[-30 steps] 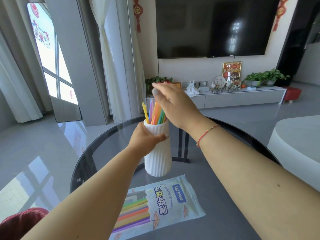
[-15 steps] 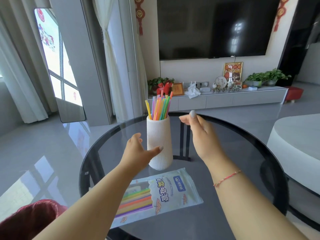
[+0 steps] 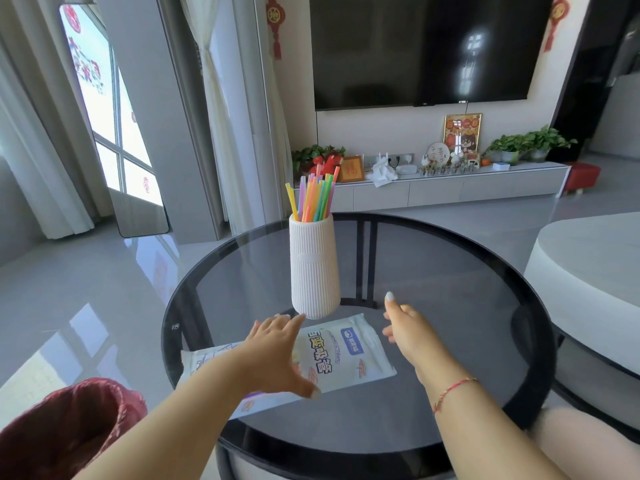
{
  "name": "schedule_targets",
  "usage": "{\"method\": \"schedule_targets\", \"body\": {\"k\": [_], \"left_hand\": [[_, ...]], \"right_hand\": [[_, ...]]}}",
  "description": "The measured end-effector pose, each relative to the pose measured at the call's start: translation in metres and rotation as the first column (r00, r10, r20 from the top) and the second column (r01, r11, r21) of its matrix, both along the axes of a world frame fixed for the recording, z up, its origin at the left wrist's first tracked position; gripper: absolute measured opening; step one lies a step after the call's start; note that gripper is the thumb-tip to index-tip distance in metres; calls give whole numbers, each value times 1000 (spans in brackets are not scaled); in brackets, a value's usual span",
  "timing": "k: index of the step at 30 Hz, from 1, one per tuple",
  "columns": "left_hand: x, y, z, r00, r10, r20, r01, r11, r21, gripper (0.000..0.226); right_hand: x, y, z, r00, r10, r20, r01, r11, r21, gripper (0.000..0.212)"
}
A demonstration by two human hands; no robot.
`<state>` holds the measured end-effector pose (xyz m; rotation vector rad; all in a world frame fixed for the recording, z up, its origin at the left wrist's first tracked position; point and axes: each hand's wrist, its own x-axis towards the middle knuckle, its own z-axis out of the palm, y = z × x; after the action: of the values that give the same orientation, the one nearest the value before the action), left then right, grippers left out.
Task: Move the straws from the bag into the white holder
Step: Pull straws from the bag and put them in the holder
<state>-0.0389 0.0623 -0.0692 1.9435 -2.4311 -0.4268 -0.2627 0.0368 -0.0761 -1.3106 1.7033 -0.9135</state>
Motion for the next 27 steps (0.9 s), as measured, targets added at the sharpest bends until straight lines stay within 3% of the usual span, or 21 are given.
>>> {"method": "schedule_targets", "body": {"k": [4, 9, 21, 27], "left_hand": [[3, 2, -5, 999, -10, 42, 8, 999, 52, 121], [7, -1, -6, 999, 10, 46, -10, 1000, 1, 119], [5, 2, 1, 991, -70, 118, 97, 965, -244, 101], [2, 5, 20, 980, -89, 181, 141, 944, -299, 97]], "right_hand": [[2, 3, -6, 988, 6, 152, -15, 998, 62, 53], [1, 6, 4, 948, -30, 318, 22, 999, 29, 40], [-2, 7, 7, 908, -97, 408, 124, 991, -41, 36], [-8, 3, 1, 881, -212, 423, 244, 970, -21, 28]]}}
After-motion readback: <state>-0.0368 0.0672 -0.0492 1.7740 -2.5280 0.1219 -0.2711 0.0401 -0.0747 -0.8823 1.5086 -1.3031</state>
